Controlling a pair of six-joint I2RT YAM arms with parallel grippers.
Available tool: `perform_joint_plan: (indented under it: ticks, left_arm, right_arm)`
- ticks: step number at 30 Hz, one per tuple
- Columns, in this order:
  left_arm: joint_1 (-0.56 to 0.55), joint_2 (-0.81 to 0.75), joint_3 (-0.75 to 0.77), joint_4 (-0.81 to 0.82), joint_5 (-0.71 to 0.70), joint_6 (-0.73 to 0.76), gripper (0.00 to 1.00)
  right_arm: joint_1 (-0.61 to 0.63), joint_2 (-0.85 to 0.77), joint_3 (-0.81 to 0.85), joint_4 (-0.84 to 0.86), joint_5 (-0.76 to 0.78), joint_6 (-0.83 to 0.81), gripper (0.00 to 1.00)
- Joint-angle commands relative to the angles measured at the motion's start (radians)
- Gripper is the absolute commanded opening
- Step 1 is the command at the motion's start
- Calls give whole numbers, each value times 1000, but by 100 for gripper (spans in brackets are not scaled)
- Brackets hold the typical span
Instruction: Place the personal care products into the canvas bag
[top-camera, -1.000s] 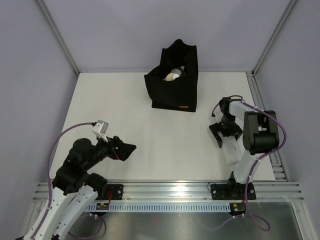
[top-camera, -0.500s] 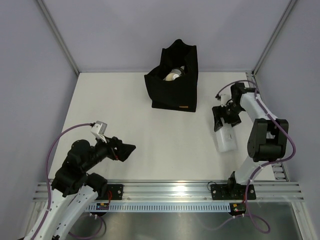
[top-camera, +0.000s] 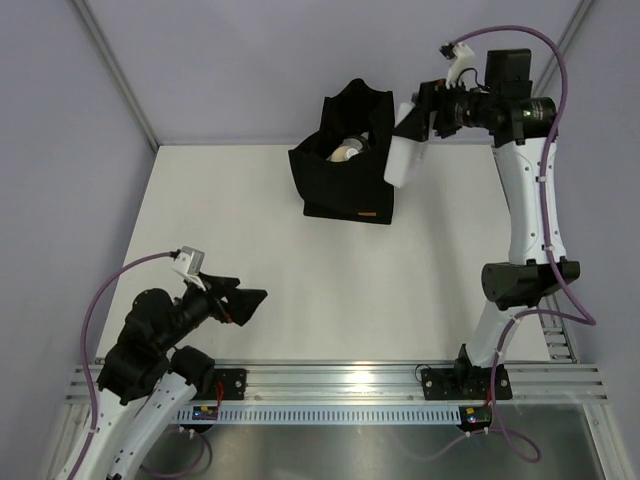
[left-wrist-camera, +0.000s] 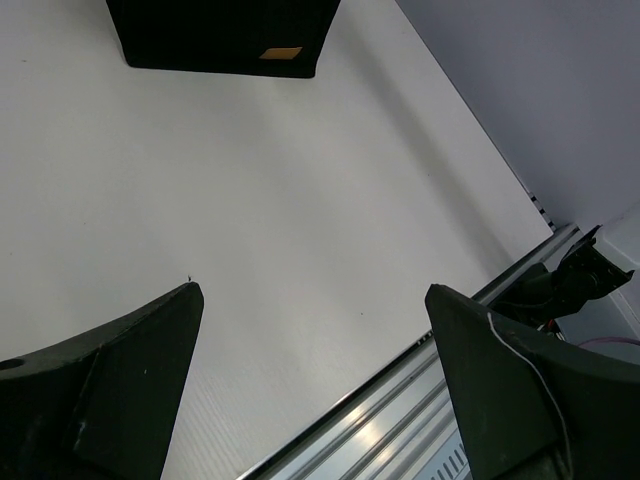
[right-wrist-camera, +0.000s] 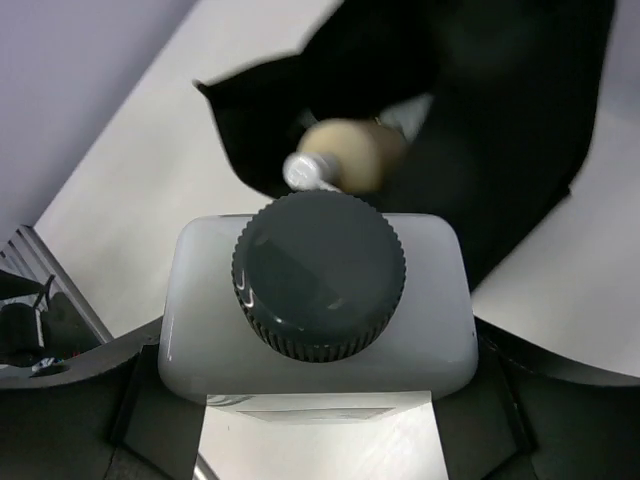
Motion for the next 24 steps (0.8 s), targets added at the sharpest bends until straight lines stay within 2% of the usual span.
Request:
perform_joint_plan:
  ticks: [1,4,8,11,15,17,19,20,22,23,24]
  left_arm:
    - [0,15,1,39,-20,2,99]
    - [0,54,2,38,-17,5,99]
    - [0,107,10,27,-24,7,99]
    - [0,124,11,22,-27,5,99]
    - [-2,114,10,18,-50,-1,99]
    - [-2,103,10,16,-56,-3,99]
    - [0,95,10,15,-60,-6,99]
    - [0,89,10,15,-60,-6,99]
    - [0,80,10,18,-58,-6,99]
    - [-2,71,8,18,-58,-4,99]
    - [-2,65,7,22,-57,-6,99]
  right_arm:
    - [99,126,215,144,-48,167,0]
    - [150,209,354,304,-7,254,0]
    - [178,315,398,596,71,403,0]
    - [184,373,398,687,125,434,0]
    - [202,407,303,774,227,359,0]
    - [222,430,280,736,266,287,0]
    - [242,435,260,697,231,151,1]
    - [248,430,247,642,228,79,26]
    - [259,407,247,587,255,60,61]
    - [258,397,250,535,252,43,74]
    - [261,381,241,522,257,41,97]
